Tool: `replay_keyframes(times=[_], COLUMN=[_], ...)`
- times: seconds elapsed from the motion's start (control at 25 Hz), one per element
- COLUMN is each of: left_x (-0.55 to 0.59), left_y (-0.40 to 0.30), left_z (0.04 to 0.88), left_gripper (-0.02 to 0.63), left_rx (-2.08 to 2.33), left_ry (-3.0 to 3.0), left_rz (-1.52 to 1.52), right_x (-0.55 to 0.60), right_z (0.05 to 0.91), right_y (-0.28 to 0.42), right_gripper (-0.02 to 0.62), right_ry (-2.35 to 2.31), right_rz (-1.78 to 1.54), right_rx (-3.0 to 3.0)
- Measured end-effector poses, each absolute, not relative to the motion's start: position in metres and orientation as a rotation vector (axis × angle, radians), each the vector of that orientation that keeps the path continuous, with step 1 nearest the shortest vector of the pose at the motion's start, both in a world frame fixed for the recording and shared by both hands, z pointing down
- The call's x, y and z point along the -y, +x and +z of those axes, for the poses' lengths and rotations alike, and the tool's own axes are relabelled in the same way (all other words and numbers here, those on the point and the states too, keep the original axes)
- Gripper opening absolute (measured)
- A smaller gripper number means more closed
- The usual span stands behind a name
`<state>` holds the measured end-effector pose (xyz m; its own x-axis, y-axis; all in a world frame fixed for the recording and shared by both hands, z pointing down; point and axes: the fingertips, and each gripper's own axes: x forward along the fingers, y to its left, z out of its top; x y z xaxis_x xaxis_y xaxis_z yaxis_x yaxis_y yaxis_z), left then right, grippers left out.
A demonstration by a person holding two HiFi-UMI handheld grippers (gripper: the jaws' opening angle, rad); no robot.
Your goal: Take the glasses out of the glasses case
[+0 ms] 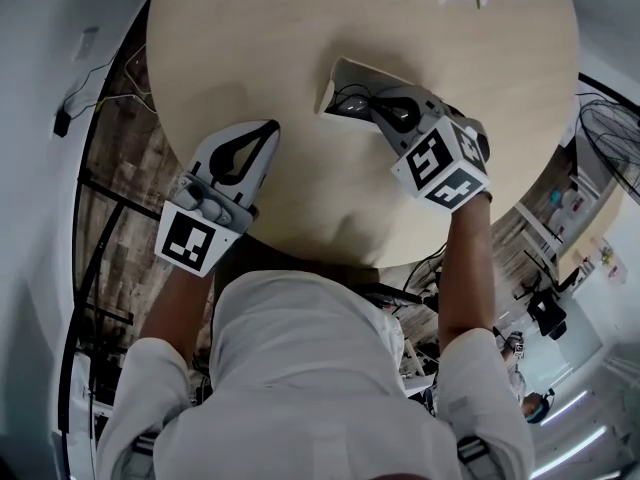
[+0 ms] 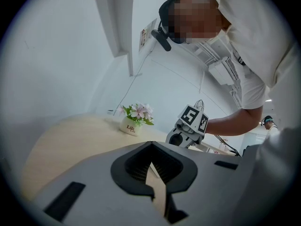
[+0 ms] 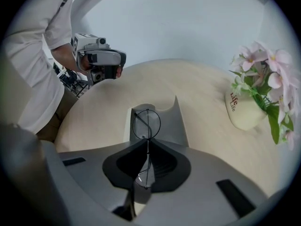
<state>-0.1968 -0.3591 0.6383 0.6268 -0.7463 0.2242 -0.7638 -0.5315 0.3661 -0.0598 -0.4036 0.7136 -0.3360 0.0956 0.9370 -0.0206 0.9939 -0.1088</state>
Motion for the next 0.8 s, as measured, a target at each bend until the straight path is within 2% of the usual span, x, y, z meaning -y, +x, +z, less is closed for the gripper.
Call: replay_keyframes(times=[0.44, 0.8], left_x=[0.361, 0.361], left_y=[-0.193, -0.191], left_z=[0.603, 0.474], left_gripper=[0.014, 0.014], left_rx=[1.16, 1.356], left_ry=[2.493, 2.642], left_rz=[0.065, -0.067], right_x=[0.418, 0.385], right_z=[0.63, 0.442], right_y=[-0.07, -0.047], right_gripper=[0.032, 0.032], right_ry=[0.167, 0.602], right_rz=[0.049, 0.051], right_rx=[2.145, 2.609])
